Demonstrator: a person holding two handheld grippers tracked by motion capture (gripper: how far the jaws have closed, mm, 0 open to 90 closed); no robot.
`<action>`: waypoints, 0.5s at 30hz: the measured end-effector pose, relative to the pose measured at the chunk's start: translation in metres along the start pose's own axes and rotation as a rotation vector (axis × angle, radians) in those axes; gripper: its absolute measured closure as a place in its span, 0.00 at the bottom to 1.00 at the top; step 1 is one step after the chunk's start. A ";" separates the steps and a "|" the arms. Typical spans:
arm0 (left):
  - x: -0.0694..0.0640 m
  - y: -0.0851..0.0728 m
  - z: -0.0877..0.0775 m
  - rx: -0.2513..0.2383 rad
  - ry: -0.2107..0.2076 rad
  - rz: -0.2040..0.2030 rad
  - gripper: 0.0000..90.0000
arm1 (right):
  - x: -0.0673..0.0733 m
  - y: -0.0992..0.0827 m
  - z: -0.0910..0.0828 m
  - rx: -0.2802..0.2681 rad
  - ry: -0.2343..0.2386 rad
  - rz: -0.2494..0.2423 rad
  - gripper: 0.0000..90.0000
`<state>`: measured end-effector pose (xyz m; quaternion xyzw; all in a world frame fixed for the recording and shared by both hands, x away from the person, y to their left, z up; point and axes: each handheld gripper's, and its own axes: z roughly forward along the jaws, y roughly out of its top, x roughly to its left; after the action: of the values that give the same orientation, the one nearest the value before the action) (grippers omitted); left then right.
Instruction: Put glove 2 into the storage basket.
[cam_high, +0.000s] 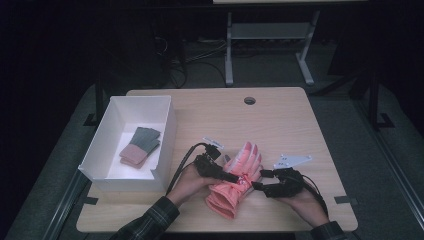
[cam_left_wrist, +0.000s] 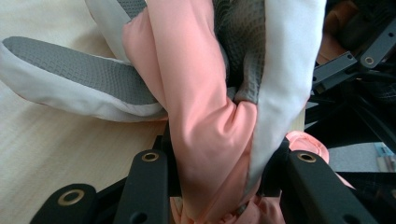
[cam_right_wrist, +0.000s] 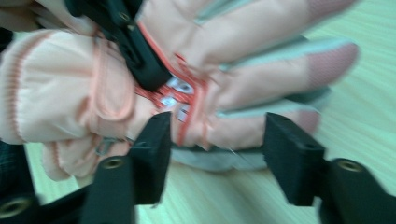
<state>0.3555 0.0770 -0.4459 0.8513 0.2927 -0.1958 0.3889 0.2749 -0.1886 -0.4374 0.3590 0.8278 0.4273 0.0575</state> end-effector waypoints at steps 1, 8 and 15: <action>-0.001 0.000 -0.001 -0.009 -0.002 0.003 0.70 | -0.001 -0.001 -0.002 0.001 -0.021 0.001 0.38; -0.005 0.007 -0.012 -0.041 0.013 0.017 0.70 | -0.008 -0.010 -0.005 0.034 -0.085 0.014 0.19; -0.009 0.014 -0.022 -0.069 0.036 0.027 0.71 | -0.012 -0.021 -0.005 0.061 -0.134 0.034 0.15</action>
<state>0.3608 0.0838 -0.4193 0.8446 0.2948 -0.1651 0.4153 0.2705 -0.2073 -0.4527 0.4023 0.8284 0.3781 0.0945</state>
